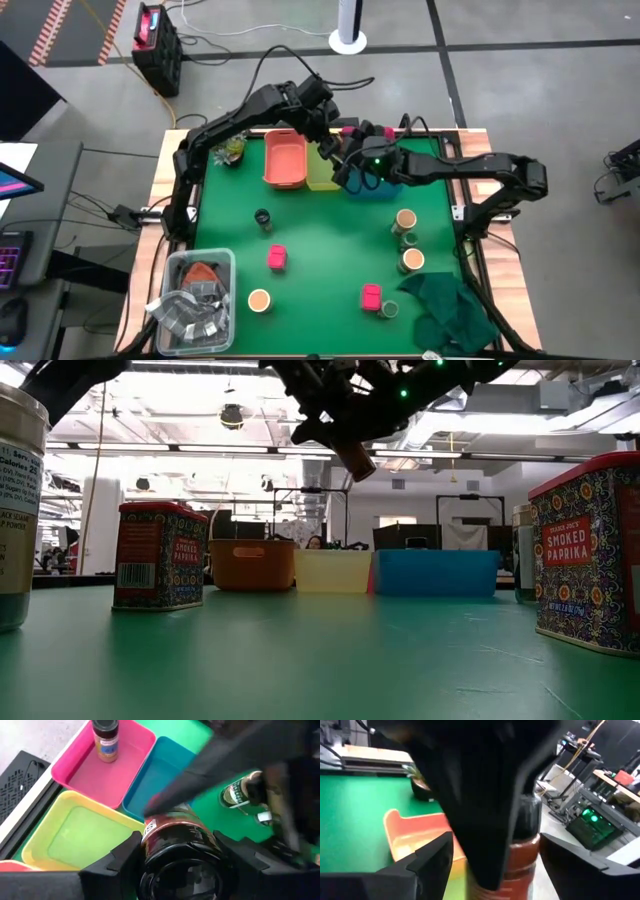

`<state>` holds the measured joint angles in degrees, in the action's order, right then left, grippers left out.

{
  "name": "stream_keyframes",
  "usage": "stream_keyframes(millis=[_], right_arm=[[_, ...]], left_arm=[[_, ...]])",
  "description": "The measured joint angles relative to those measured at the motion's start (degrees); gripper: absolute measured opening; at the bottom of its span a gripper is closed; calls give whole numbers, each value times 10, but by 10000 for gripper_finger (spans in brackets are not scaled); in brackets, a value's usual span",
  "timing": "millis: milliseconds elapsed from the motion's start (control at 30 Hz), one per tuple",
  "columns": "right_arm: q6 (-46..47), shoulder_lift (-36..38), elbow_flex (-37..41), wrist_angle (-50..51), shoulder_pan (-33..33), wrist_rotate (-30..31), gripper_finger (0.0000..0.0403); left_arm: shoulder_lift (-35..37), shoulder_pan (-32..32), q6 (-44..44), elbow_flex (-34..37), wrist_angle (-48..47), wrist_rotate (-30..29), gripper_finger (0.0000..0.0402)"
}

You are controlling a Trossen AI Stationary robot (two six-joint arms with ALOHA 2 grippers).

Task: Sort spices by type
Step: Put the top black seasoning bottle into the pink bin

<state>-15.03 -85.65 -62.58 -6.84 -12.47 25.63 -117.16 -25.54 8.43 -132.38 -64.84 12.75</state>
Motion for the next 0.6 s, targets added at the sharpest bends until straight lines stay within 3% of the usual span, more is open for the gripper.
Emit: stream_keyframes(millis=[467,600], right_arm=[[5,2,0,6,-4,2,196],[6,7,0,14,-3,2,187]], left_arm=[[0,-1,1,0,1,1,219],[-1,-7,-20,0,4,3,229]])
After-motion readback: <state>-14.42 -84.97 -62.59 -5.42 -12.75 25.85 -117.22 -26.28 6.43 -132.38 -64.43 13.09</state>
